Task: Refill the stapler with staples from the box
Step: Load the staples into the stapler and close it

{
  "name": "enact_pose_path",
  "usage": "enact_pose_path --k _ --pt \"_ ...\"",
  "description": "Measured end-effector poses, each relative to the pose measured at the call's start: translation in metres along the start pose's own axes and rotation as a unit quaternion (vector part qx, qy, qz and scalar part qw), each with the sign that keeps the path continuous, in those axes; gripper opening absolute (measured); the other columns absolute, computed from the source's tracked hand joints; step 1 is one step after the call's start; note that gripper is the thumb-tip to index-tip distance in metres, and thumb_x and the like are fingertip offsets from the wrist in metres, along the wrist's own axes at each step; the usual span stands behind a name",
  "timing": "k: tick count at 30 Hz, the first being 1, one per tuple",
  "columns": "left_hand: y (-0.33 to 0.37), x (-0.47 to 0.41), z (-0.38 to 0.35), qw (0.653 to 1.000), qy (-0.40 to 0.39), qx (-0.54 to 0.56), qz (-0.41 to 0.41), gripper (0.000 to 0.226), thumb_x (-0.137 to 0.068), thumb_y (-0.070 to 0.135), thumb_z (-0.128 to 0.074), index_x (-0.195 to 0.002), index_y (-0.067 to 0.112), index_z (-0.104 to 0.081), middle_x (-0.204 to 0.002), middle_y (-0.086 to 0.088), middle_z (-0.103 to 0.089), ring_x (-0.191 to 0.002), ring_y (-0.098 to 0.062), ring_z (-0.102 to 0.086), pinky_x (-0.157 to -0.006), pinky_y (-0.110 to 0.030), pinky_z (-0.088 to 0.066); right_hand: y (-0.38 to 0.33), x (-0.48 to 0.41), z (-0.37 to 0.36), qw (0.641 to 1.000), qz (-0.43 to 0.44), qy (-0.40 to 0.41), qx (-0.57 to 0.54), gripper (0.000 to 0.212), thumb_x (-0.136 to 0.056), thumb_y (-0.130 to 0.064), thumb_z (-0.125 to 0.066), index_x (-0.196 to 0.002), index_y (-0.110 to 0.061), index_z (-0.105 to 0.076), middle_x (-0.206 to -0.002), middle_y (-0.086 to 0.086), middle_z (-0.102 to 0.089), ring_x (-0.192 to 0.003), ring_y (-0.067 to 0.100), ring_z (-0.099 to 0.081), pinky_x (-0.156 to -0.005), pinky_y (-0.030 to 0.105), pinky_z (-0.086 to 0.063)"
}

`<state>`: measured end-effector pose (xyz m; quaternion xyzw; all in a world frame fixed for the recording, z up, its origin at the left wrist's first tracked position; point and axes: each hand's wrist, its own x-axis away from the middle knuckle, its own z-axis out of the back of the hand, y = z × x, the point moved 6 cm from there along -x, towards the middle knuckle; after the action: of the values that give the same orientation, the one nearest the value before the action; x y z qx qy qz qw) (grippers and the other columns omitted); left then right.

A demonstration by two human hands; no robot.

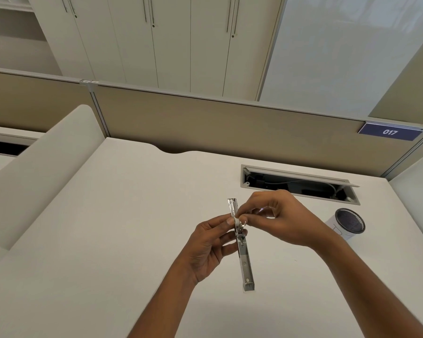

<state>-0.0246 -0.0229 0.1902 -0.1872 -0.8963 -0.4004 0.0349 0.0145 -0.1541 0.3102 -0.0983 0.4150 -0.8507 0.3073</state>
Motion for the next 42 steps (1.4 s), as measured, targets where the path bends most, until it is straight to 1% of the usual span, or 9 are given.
enact_pose_path --k 2,7,12,17,22,25,28,32,42 --pt "0.001 0.001 0.0 1.0 0.003 0.002 0.0 0.054 -0.074 0.032 -0.091 -0.118 0.006 -0.076 -0.098 -0.006 -0.077 -0.092 -0.019 -0.075 -0.068 -0.027 -0.061 0.001 0.001 0.0 1.0 -0.006 -0.006 -0.021 0.008 -0.089 -0.02 -0.079 -0.096 -0.02 -0.082 -0.087 -0.004 -0.076 -0.085 0.017 -0.072 -0.078 0.037 -0.061" --pt "-0.001 0.001 -0.001 1.0 0.007 -0.008 0.005 0.054 -0.074 0.033 -0.091 -0.118 0.006 -0.076 -0.098 -0.007 -0.078 -0.091 -0.019 -0.075 -0.069 -0.028 -0.061 0.006 0.0 -0.001 1.0 -0.019 -0.015 -0.008 0.008 -0.083 -0.02 -0.084 -0.091 -0.021 -0.082 -0.084 -0.009 -0.077 -0.081 0.011 -0.074 -0.074 0.026 -0.06" --pt "-0.006 0.001 -0.003 1.0 0.006 -0.012 0.012 0.038 -0.085 0.027 -0.08 -0.118 0.008 -0.076 -0.099 -0.006 -0.077 -0.093 -0.018 -0.075 -0.072 -0.028 -0.061 0.01 -0.004 -0.001 0.998 -0.038 -0.047 0.02 0.009 -0.081 -0.025 -0.085 -0.089 -0.024 -0.081 -0.082 -0.008 -0.078 -0.079 0.009 -0.074 -0.073 0.025 -0.062" --pt "-0.009 0.001 -0.003 1.0 0.008 -0.007 0.015 0.036 -0.086 0.024 -0.078 -0.117 0.007 -0.077 -0.1 -0.007 -0.078 -0.092 -0.019 -0.075 -0.072 -0.028 -0.061 0.013 -0.008 -0.002 0.996 -0.045 -0.059 0.057 0.007 -0.079 -0.027 -0.085 -0.085 -0.025 -0.081 -0.076 -0.01 -0.078 -0.073 0.004 -0.073 -0.066 0.014 -0.056" --pt "-0.009 0.0 -0.003 1.0 0.003 -0.004 0.015 0.048 -0.076 0.031 -0.089 -0.117 0.007 -0.077 -0.099 -0.007 -0.078 -0.09 -0.019 -0.075 -0.071 -0.028 -0.061 0.015 -0.011 -0.003 0.995 -0.045 -0.049 0.071 0.008 -0.077 -0.033 -0.083 -0.082 -0.027 -0.08 -0.075 -0.011 -0.078 -0.07 0.002 -0.073 -0.064 0.014 -0.057" --pt "-0.009 -0.001 -0.002 1.0 0.003 -0.007 0.015 0.051 -0.073 0.033 -0.092 -0.115 0.008 -0.078 -0.098 -0.006 -0.078 -0.09 -0.019 -0.075 -0.07 -0.028 -0.061 0.015 -0.012 -0.001 0.996 -0.046 -0.021 0.072 0.011 -0.076 -0.037 -0.084 -0.082 -0.027 -0.082 -0.076 -0.012 -0.077 -0.072 0.0 -0.072 -0.064 0.01 -0.054" --pt "-0.009 -0.002 -0.001 1.0 0.004 -0.005 0.014 0.053 -0.071 0.034 -0.093 -0.115 0.007 -0.078 -0.098 -0.007 -0.078 -0.091 -0.019 -0.075 -0.071 -0.028 -0.061 0.015 -0.012 -0.001 0.996 -0.046 0.001 0.077 0.009 -0.078 -0.032 -0.084 -0.084 -0.025 -0.084 -0.078 -0.01 -0.076 -0.074 0.002 -0.071 -0.064 0.015 -0.055" --pt "-0.009 -0.003 0.002 1.0 0.008 0.006 0.009 0.055 -0.069 0.034 -0.094 -0.114 0.006 -0.078 -0.103 -0.009 -0.078 -0.091 -0.02 -0.076 -0.07 -0.028 -0.062 0.012 -0.012 -0.005 0.992 -0.035 0.017 0.118 0.01 -0.087 -0.023 -0.078 -0.095 -0.023 -0.084 -0.086 -0.007 -0.075 -0.079 0.007 -0.07 -0.073 0.024 -0.057" --pt "-0.008 -0.004 0.005 0.999 0.027 0.032 0.015 0.052 -0.07 0.029 -0.093 -0.112 0.002 -0.078 -0.104 -0.011 -0.078 -0.091 -0.02 -0.076 -0.07 -0.026 -0.062 0.023 -0.005 -0.005 0.994 -0.06 0.067 0.056 0.021 -0.094 -0.01 -0.067 -0.11 -0.018 -0.078 -0.098 -0.008 -0.077 -0.083 0.005 -0.073 -0.077 0.018 -0.059"
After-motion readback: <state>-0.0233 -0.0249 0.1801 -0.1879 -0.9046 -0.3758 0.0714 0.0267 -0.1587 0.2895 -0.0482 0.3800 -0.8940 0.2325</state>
